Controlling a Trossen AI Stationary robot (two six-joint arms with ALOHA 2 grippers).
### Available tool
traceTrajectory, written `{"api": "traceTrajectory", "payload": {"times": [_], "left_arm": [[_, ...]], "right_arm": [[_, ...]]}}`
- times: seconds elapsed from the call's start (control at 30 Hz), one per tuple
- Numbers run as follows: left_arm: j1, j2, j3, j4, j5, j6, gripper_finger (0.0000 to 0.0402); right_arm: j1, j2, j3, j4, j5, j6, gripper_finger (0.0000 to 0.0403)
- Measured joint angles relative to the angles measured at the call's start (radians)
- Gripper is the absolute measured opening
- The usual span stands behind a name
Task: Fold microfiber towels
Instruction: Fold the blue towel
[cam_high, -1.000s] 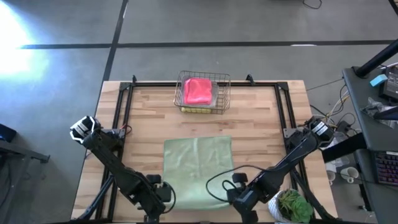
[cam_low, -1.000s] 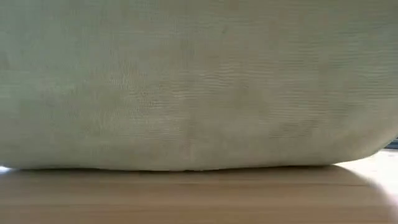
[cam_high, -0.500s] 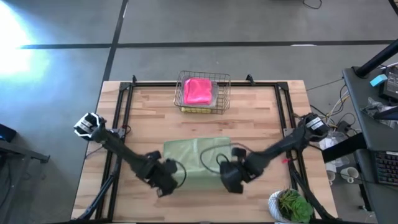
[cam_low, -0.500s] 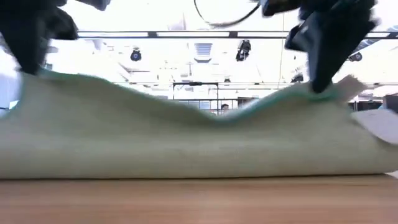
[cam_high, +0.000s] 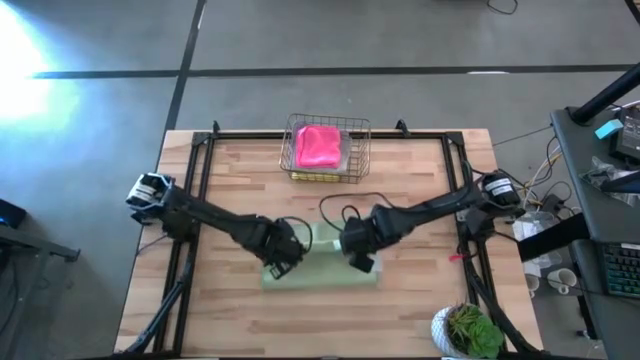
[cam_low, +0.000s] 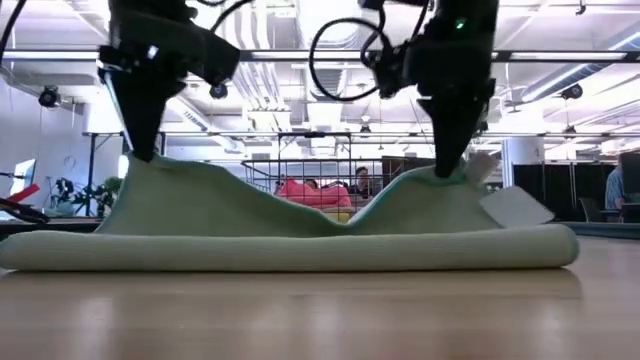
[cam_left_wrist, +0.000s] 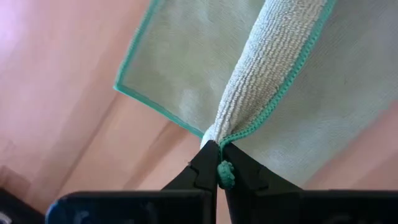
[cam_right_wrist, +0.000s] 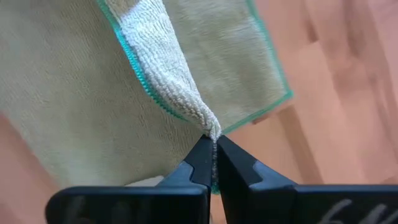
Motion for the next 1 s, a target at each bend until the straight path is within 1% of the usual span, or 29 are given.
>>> {"api": "traceTrajectory", "payload": {"times": [0.17,0.23,0.6,0.73,0.9,1.0], "left_arm": [[0.058,0.002,-0.002,0.0,0.0,0.009,0.0],[0.073,0.004,-0.007,0.0,0.0,0.008,0.0],[0.086,0.004,-0.063,0.0,0.0,-0.017,0.0003],[0.086,0.004,-0.075,0.001,-0.004,-0.026,0.0024],[0.101,0.004,-0.075,0.002,-0.07,-0.026,0.0061],[0.126,0.004,-0.075,0.001,-0.081,-0.025,0.0082]], "right_arm": [[-0.055,0.002,-0.014,-0.001,-0.001,0.002,0.0008],[-0.067,0.003,-0.018,-0.004,-0.001,0.029,0.0008],[-0.089,0.004,-0.019,0.005,-0.002,0.014,0.0008],[-0.099,0.004,-0.019,0.008,-0.002,0.014,0.0008],[-0.118,0.004,-0.019,0.011,-0.003,0.014,0.0008],[-0.135,0.005,-0.026,0.039,-0.003,0.015,0.0008]]}}
